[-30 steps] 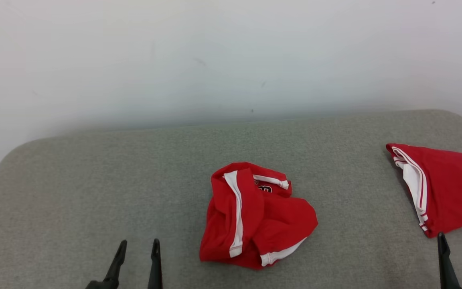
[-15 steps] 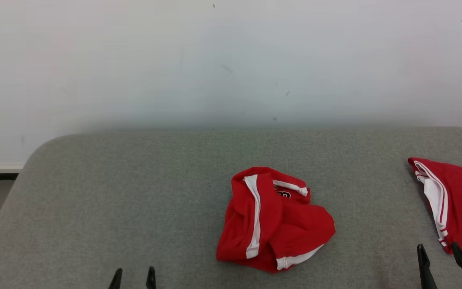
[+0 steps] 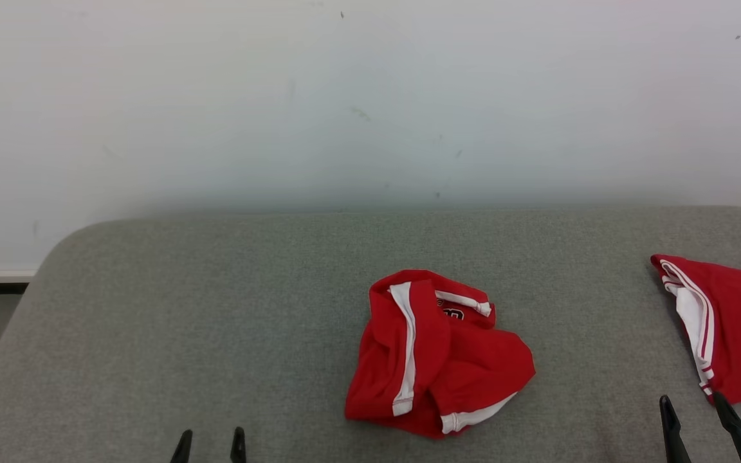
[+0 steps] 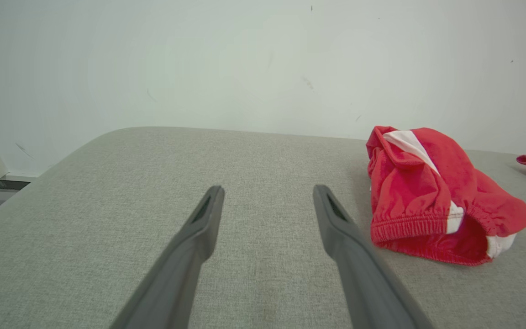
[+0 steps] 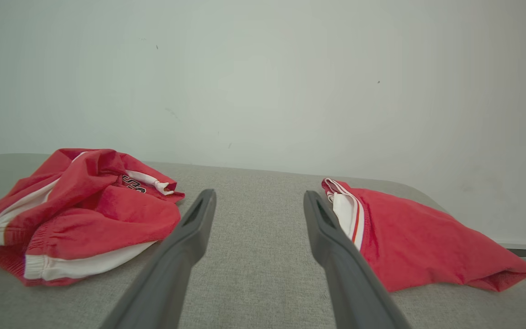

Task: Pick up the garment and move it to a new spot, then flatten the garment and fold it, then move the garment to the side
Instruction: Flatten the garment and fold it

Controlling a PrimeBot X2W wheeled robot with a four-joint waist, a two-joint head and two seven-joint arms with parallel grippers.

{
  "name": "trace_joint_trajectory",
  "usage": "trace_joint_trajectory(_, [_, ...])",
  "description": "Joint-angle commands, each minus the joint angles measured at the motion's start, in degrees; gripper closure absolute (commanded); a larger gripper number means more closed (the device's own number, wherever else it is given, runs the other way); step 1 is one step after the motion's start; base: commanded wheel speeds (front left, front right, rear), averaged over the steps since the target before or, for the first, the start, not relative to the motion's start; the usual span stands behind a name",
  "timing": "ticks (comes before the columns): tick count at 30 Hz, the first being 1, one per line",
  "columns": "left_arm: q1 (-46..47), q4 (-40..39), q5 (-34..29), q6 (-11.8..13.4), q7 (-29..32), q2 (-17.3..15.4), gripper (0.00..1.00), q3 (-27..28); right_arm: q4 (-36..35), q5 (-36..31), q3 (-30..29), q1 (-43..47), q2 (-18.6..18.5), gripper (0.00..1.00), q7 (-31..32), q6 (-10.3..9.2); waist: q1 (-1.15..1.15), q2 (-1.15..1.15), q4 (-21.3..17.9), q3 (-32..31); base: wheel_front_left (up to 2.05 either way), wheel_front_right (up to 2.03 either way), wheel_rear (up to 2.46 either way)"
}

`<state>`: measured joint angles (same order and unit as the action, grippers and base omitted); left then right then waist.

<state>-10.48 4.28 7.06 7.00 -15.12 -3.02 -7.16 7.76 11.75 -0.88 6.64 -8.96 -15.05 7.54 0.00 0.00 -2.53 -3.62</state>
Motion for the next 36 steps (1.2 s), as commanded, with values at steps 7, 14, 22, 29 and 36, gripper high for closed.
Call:
trace_joint_trajectory(7, [1.68, -0.85, -0.92, -1.03, 0.01, -0.03, 0.0, -1.29, 0.25, 0.48, 0.49, -0.86, -0.44, 0.0, -0.14, -0.13, 0.0, 0.0, -1.08, 0.27, 0.0, 0.0, 0.0])
trace_joint_trajectory(14, [6.77, -2.72, -2.37, -3.33, 0.01, -0.01, 0.0, -9.39, -0.07, 0.79, 0.81, -1.79, -0.97, 0.0, -0.14, -0.13, 0.0, 0.0, -2.95, 0.46, 0.0, 0.0, 0.0])
trace_joint_trajectory(22, [14.22, 4.51, 0.07, -3.72, 2.97, -0.02, 0.0, -21.8, -0.33, 1.13, 1.37, -2.73, -0.59, 0.0, -0.13, -0.13, 0.0, 0.0, -5.61, 1.38, 0.0, 0.0, 0.0])
trace_joint_trajectory(29, [19.73, 14.47, 8.17, -0.33, 7.97, -0.03, 0.0, -29.28, -0.11, 1.56, 2.3, -4.18, -0.42, 0.0, -0.14, -0.13, 0.0, 0.0, -8.64, 3.21, 0.0, 0.0, 0.0])
trace_joint_trajectory(36, [23.5, 22.52, 15.68, 4.04, 8.99, -0.02, 0.0, -33.07, 0.19, 2.02, 2.37, -5.09, -0.53, 0.0, -0.14, -0.13, 0.0, 0.0, -11.32, 4.73, 0.0, 0.0, 0.0])
